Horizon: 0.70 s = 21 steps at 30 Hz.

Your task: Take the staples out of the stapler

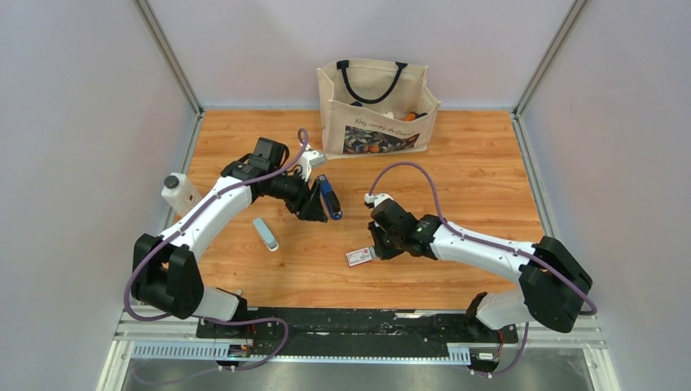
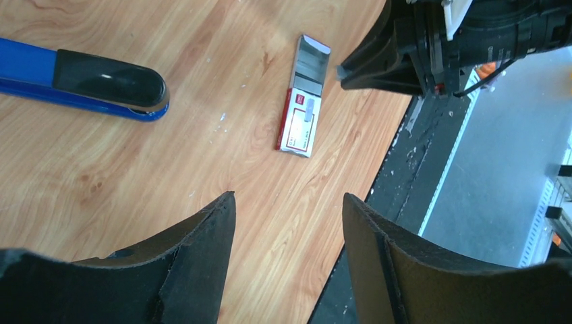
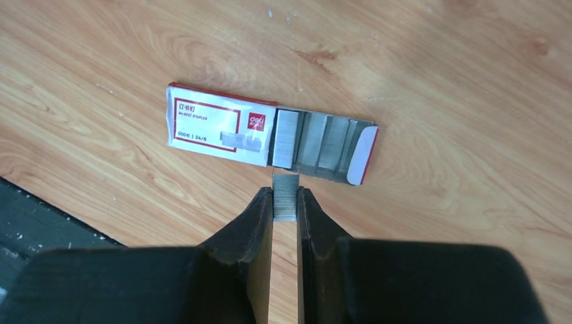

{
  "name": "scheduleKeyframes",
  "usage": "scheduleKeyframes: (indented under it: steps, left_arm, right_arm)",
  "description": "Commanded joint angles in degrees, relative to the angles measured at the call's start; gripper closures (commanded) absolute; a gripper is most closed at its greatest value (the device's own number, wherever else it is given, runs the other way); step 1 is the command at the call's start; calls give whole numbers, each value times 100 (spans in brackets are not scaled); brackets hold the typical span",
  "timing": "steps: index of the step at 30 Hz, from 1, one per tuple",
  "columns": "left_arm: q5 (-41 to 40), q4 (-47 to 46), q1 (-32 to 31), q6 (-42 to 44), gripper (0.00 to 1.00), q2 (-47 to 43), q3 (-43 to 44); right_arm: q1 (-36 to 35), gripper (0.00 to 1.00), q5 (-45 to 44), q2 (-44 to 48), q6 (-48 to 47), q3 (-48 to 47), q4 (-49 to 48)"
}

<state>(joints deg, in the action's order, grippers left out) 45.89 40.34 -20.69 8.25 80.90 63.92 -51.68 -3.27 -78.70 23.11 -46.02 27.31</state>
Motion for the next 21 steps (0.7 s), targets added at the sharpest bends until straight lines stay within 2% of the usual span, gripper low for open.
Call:
scheduleKeyframes:
  steps: [1,21]
  left_arm:
    - [61,106,12,397,33,-207,-37]
    - [69,9,3,493,34,-365,-266]
  right_arm:
    - [-35,92,-455,-49,-219,-223,-59]
    - [-26,89,-526,-822,-413,-381,-455]
